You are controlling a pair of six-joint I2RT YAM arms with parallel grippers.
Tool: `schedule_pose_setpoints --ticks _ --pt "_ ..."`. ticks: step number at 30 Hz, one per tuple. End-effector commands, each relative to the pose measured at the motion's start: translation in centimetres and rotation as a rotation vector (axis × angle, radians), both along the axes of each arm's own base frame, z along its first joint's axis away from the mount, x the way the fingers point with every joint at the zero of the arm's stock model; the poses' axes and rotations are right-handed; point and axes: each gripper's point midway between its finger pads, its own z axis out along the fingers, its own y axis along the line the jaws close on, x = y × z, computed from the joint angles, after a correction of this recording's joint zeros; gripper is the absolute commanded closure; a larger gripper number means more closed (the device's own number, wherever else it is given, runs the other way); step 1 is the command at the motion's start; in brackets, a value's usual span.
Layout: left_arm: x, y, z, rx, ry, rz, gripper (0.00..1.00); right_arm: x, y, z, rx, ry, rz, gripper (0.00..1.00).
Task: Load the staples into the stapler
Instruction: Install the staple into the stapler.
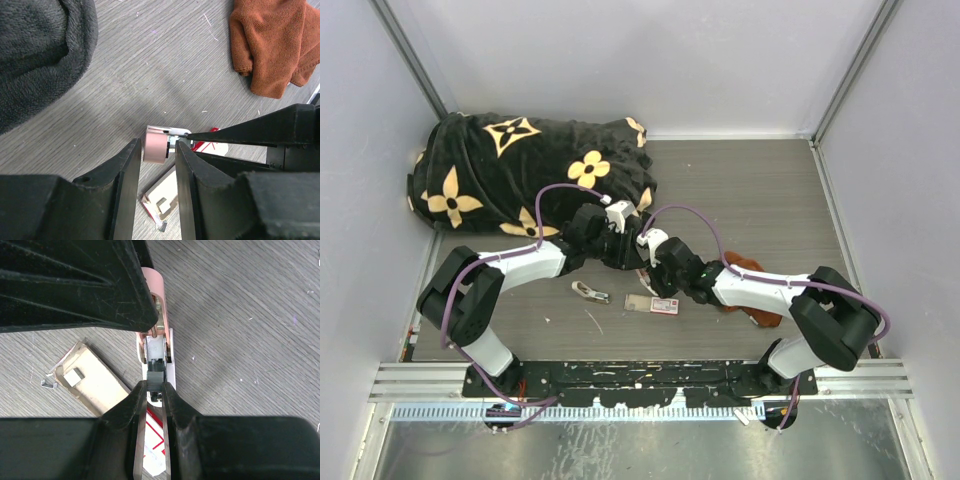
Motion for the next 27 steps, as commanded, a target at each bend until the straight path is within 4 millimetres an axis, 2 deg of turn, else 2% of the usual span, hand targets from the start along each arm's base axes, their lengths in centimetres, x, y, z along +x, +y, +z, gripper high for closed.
schedule_pose_setpoints --ticks 1,7,15,21,27 --pt "1.0 -1.3 2.7 -0.057 -0.076 -0.025 0.65 0.7 0.6 0.8 0.014 -0.034 -0.005 0.89" --pt "1.0 -1.2 2.7 -0.056 -0.075 -0.025 0.65 0.8 0.4 0.8 0.012 -0.042 -0.012 0.89" --pt "1.0 -1.3 2.7 -0.058 -0.074 -0.03 0.65 0.9 0.7 2.7 0.044 -0.075 -0.005 0.89" --pt "0.4 -1.7 2.0 -0.061 -0.054 -0.051 0.57 0.3 0.3 3.9 0.058 -0.106 0.034 0.89" --pt "0.2 -2.0 1.3 -0.058 -0.039 -0.059 0.6 -0.4 -0.4 3.3 0.024 -0.073 0.042 0.89"
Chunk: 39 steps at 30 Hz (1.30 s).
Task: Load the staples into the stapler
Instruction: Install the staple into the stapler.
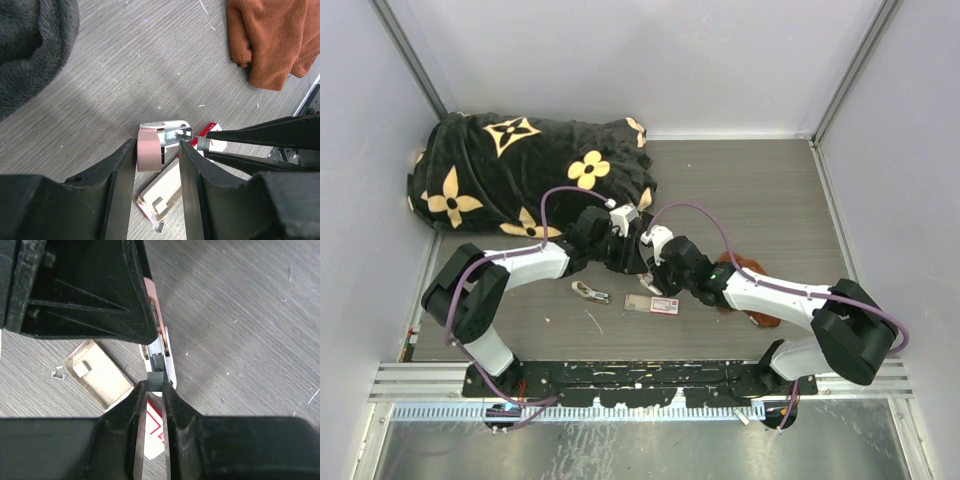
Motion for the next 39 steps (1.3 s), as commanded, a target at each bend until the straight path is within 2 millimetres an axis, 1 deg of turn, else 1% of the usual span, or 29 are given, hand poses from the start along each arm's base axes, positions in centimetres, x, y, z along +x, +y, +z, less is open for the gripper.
schedule_pose_setpoints --ticks 1,5,9,15,22,27,31,35,39 --pt "0.8 -1.5 1.7 -0.054 -0.053 -0.032 0.61 -0.4 0.0 0.4 -0.01 0.0 0.024 0.89" --pt "0.8 -1.3 1.3 -0.035 -0.054 -0.032 0.63 -0.8 0.0 -0.3 -0.023 0.028 0.041 0.89" --pt "0.8 -1.3 0.9 -0.026 -0.049 -0.031 0.65 -0.8 0.0 -0.8 -0.042 0.034 0.052 0.89" --pt "1.0 -1.5 1.2 -0.031 -0.054 -0.035 0.7 -0.8 0.0 -1.4 -0.067 0.045 0.053 0.89" --pt "0.9 -1.5 1.3 -0.03 -0.055 -0.035 0.71 -0.5 -0.2 -1.3 -0.082 0.036 0.043 0.89" --pt "1.0 -1.5 1.5 -0.032 -0.057 -0.039 0.71 0.0 0.2 -0.1 -0.074 0.018 0.046 0.89" --pt "0.9 -1.5 1.5 -0.029 -0.058 -0.043 0.71 0.2 0.3 0.4 -0.078 0.009 0.05 0.89" --pt "0.9 -1.5 1.5 -0.029 -0.059 -0.045 0.71 0.2 0.3 0.4 -0.083 0.011 0.052 0.89" --pt "0.9 -1.5 1.5 -0.025 -0.059 -0.049 0.72 0.2 0.0 -0.3 -0.109 0.024 0.048 0.9"
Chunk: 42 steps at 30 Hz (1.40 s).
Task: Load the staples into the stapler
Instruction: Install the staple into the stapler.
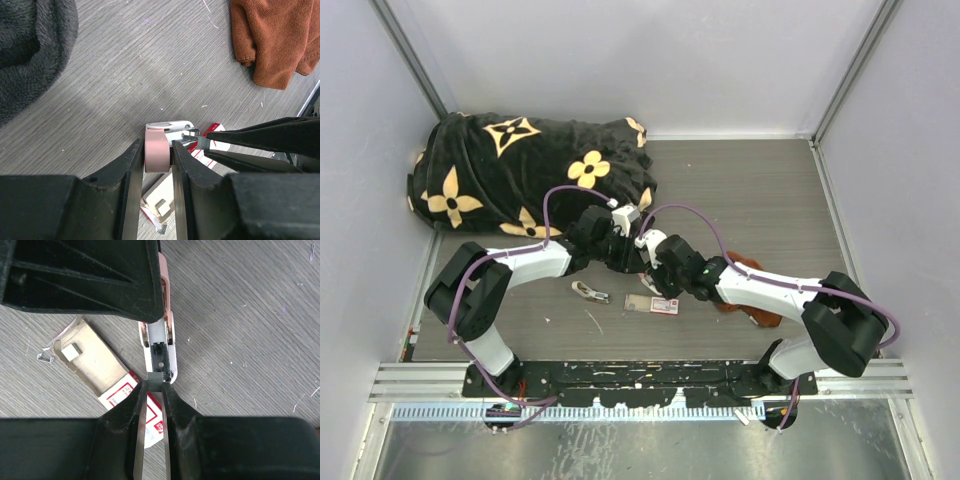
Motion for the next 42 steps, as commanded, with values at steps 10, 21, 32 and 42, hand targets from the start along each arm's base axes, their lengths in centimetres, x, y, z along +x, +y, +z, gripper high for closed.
schedule_pose_setpoints --ticks 10,21,32,42 --pt "1.0 -1.2 2.3 -0.037 -0.071 -0.039 0.72 1.2 0.6 0.4 -0.024 -0.029 -0.001 0.9" --pt "0.9 -1.3 2.2 -0.033 -0.069 -0.041 0.72 1.5 0.6 0.8 -0.024 -0.039 -0.01 0.9" --pt "0.9 -1.2 2.2 -0.029 -0.071 -0.041 0.72 1.7 0.9 1.3 -0.018 -0.043 -0.007 0.9" --pt "0.9 -1.2 2.3 -0.03 -0.071 -0.043 0.72 1.5 0.9 0.4 -0.038 -0.019 0.004 0.91"
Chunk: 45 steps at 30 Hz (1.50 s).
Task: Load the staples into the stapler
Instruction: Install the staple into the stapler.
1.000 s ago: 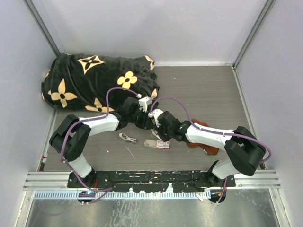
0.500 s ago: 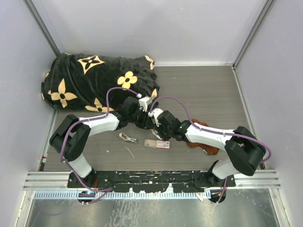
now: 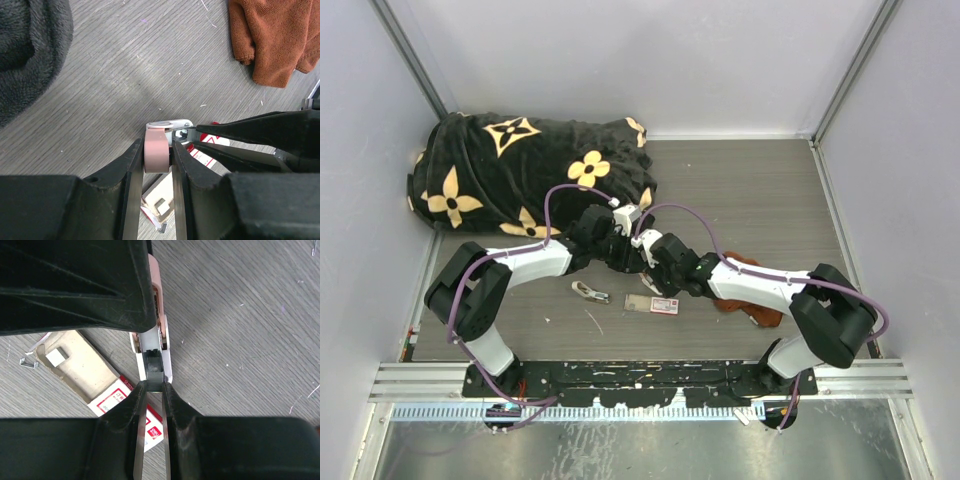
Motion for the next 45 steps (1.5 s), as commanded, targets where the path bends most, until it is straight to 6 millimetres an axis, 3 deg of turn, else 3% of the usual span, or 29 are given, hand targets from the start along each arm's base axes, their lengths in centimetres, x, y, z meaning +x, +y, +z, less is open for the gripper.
schedule_pose_setpoints --ticks 1,45 --pt "0.9 -1.1 2.1 -0.041 -0.062 -0.027 0.72 0.9 1.1 1.2 0.017 -0.031 0.015 0.9" --pt "0.7 -1.2 2.0 -0.038 -0.061 -0.044 0.73 2.1 1.7 1.0 -0.018 -0.056 0.047 0.9"
